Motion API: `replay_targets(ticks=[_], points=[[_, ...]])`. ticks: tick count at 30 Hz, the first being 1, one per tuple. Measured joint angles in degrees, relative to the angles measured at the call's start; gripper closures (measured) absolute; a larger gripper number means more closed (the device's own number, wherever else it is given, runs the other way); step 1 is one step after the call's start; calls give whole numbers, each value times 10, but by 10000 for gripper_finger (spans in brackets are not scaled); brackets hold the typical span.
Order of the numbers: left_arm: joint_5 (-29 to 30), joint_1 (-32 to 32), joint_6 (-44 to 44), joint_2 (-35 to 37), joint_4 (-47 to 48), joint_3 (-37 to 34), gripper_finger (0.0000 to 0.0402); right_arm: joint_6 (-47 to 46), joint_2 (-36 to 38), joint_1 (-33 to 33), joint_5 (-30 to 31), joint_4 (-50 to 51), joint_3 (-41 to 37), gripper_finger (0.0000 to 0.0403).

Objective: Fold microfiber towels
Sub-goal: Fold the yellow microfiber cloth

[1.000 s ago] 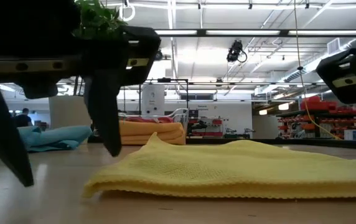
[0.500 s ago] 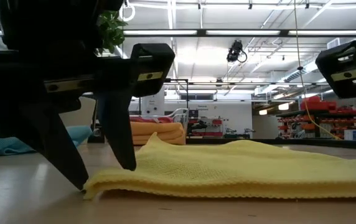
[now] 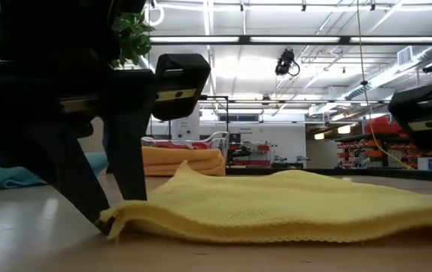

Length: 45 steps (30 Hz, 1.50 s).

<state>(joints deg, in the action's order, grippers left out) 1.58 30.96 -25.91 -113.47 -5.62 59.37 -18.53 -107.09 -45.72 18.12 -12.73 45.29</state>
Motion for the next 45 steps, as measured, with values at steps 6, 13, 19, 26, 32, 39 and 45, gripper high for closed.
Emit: replay_targets(ticks=[6,13,19,26,32,39,45], points=[[-4,0,26,-8,-3,0,358,-25,-13,2,7,-8,2,241],[-5,0,68,-9,-4,0,394,-55,-14,1,27,-3,2,309],[-5,0,92,-9,-4,0,389,-63,-14,1,30,1,1,379],[-12,2,238,-7,-44,-1,394,-156,38,4,-4,25,-3,399],[-23,22,414,27,-125,-2,393,-283,128,10,-16,44,-2,400],[29,39,628,76,-162,-2,396,-367,205,35,-26,85,-1,402],[139,46,793,95,-153,-49,397,-364,214,120,-33,111,-1,402]])
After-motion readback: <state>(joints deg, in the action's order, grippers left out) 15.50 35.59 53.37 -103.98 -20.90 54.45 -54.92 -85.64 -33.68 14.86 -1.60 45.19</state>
